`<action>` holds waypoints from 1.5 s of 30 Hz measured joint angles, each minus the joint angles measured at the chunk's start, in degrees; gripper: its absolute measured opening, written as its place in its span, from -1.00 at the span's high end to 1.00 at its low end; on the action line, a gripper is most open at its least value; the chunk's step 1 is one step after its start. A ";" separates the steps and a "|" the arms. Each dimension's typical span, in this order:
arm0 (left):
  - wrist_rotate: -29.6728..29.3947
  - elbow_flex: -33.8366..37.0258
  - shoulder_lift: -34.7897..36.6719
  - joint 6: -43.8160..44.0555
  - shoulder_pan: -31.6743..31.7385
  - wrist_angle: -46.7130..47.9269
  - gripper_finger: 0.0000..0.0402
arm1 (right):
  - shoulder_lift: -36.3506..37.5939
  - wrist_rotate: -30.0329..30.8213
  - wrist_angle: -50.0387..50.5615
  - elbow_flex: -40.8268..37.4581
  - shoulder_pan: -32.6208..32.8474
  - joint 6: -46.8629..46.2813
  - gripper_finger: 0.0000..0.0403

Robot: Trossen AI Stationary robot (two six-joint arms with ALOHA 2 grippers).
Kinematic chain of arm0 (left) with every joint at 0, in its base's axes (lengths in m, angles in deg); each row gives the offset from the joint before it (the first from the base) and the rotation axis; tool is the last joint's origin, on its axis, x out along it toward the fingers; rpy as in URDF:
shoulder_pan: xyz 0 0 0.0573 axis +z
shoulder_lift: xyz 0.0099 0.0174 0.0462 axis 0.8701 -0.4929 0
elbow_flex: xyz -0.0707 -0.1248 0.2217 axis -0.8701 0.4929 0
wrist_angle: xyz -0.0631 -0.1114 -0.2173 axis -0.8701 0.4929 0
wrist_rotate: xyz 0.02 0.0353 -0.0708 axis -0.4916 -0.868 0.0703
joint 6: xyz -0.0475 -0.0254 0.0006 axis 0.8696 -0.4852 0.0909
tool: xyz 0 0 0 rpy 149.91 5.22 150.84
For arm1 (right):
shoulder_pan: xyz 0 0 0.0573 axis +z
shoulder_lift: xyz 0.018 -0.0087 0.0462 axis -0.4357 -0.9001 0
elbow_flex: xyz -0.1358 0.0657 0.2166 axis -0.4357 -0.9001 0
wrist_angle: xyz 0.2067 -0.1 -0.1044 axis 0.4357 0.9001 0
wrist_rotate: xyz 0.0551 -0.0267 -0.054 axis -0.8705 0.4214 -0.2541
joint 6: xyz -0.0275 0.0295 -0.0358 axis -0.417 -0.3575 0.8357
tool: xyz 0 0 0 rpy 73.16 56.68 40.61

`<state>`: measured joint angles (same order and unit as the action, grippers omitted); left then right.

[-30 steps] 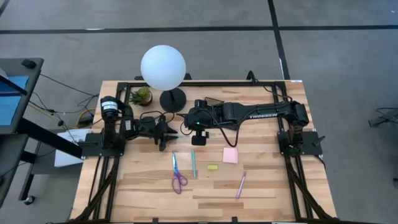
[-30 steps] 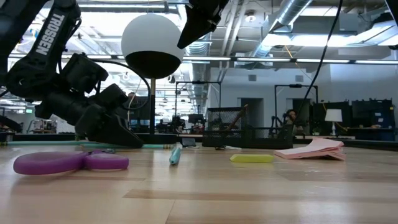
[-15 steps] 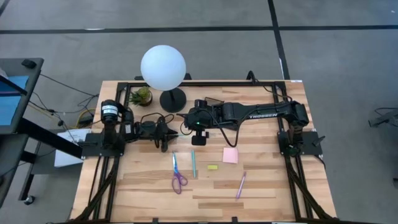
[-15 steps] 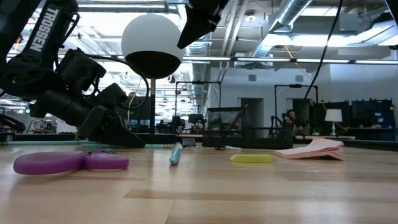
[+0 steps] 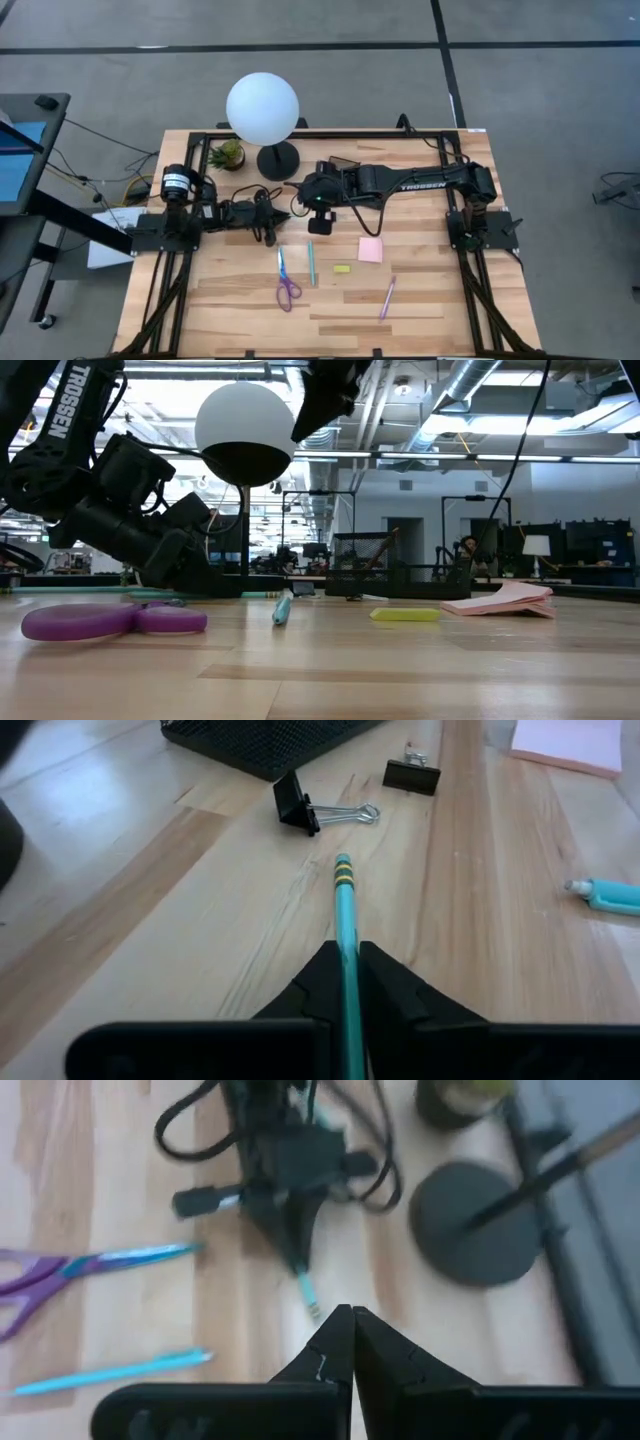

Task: Pick and place office supplies into organizer
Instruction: Put the blue pencil into the black desk organizer

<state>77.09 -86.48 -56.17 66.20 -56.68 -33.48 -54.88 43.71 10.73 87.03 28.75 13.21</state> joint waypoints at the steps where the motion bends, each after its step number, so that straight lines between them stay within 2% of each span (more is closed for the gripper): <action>1: 0.19 0.00 0.00 0.05 0.00 0.00 0.94 | 0.00 -0.78 1.26 0.00 0.08 -1.09 1.00; 6: 0.87 0.14 -0.21 0.62 0.02 -1.33 0.96 | 0.00 -2.77 1.66 -3.20 1.89 -2.07 0.90; 10: 2.62 0.31 -0.59 0.72 0.10 -4.28 0.96 | 0.00 -7.93 -6.02 -10.04 3.82 -2.54 0.70; 12: 3.12 0.31 -0.59 0.92 0.09 -4.43 0.96 | -0.02 -5.76 -11.32 -13.81 4.96 -2.26 0.59; 15: 4.94 0.28 -0.57 1.32 0.09 -4.72 0.96 | -0.04 0.99 -18.94 -17.57 6.23 -2.47 0.45; 20: 8.24 0.42 -0.54 1.21 0.01 -8.90 0.96 | 0.00 1.37 -28.03 -21.01 6.36 -5.01 0.32; 29: 11.36 0.20 -0.02 1.25 -0.09 -10.00 0.96 | -0.63 -0.37 -41.80 -31.01 5.01 -7.00 0.31; 34: 13.78 -0.41 0.02 1.32 -0.13 -13.51 0.96 | -2.98 -6.69 -48.30 -30.82 3.38 -5.40 0.31; 45: 15.32 -2.98 0.15 2.37 -0.04 -13.14 0.96 | -3.23 -6.30 -45.01 -30.95 2.51 -0.51 0.28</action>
<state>92.40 -89.47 -56.02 68.58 -56.72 -46.62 -58.11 37.40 -34.28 56.08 31.26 12.69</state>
